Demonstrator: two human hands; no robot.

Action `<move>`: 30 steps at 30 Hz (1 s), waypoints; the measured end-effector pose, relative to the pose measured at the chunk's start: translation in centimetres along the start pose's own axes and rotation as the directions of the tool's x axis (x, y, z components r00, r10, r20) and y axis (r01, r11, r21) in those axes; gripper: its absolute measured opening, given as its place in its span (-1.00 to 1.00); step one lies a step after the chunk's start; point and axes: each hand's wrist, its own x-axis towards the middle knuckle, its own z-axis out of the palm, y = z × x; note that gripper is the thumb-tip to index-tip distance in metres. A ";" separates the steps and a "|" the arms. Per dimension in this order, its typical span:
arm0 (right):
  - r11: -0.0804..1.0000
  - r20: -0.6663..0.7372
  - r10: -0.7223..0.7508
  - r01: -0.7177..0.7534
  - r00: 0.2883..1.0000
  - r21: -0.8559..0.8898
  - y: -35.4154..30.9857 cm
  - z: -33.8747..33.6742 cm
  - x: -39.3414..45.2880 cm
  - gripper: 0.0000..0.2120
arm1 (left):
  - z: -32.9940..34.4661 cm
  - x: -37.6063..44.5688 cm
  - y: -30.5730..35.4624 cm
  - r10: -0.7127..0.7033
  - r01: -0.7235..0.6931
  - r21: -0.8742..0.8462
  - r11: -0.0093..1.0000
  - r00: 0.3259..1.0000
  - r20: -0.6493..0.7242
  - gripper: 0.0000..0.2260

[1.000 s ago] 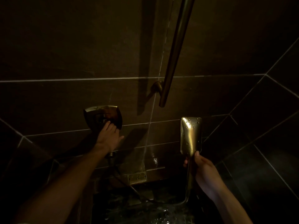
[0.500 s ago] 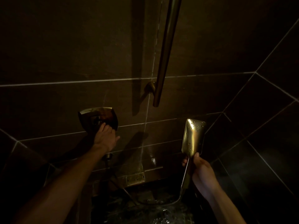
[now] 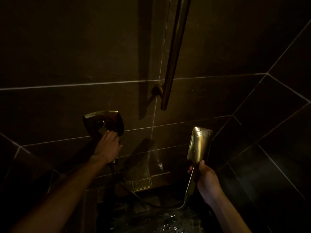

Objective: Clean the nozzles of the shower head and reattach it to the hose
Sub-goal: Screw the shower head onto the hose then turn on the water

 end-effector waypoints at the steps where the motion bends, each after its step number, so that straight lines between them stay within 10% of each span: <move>1: 1.000 -0.003 0.004 -0.004 1.000 0.000 0.1 0.2 0.1 -0.66 | 0.4 -0.5 -0.1 -0.008 0.007 -0.038 0.999 1.000 -0.006 -0.57; 30: 0.998 -0.026 0.033 -0.031 0.999 0.053 1.7 0.6 0.0 -0.72 | 1.0 -1.3 -0.3 -0.238 0.236 -0.097 0.967 0.971 -0.008 -0.38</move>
